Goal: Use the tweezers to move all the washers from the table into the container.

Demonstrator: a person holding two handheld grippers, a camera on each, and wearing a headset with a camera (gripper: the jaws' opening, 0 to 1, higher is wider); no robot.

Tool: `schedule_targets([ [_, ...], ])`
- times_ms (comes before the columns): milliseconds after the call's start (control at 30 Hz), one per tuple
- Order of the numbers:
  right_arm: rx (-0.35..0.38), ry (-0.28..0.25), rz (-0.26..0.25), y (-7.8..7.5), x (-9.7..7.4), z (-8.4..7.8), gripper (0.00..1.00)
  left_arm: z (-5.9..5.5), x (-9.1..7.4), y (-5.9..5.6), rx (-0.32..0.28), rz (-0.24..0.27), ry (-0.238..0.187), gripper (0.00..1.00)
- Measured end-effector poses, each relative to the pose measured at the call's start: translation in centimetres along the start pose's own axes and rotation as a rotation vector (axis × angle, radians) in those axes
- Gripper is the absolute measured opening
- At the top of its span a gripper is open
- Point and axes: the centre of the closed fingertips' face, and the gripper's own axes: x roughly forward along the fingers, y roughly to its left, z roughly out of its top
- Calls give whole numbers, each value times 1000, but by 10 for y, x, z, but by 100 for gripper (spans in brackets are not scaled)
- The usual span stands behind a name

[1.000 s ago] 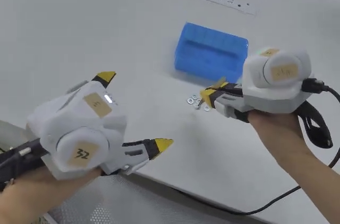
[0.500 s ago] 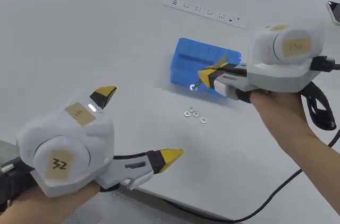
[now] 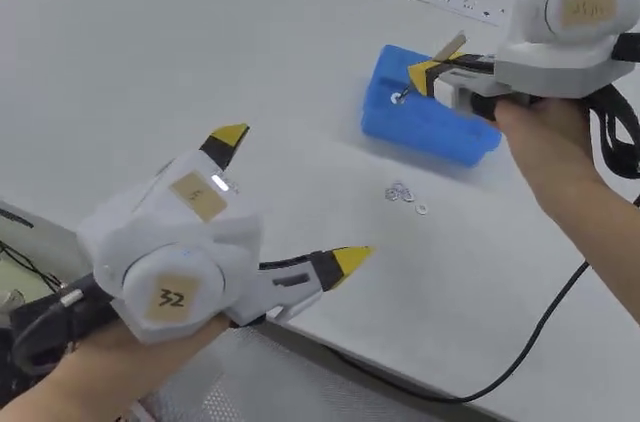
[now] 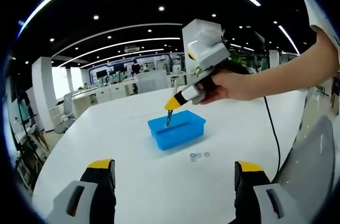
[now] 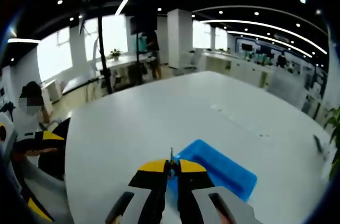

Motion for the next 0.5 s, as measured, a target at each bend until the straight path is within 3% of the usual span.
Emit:
schedule_targets([
  [67,4,7,-6,-5,11,-4,3,-3,1,-1,13,1,19,95],
  [500,60,62,-29,-25,57,-28,3,-3,2,4,54,38,14,95],
])
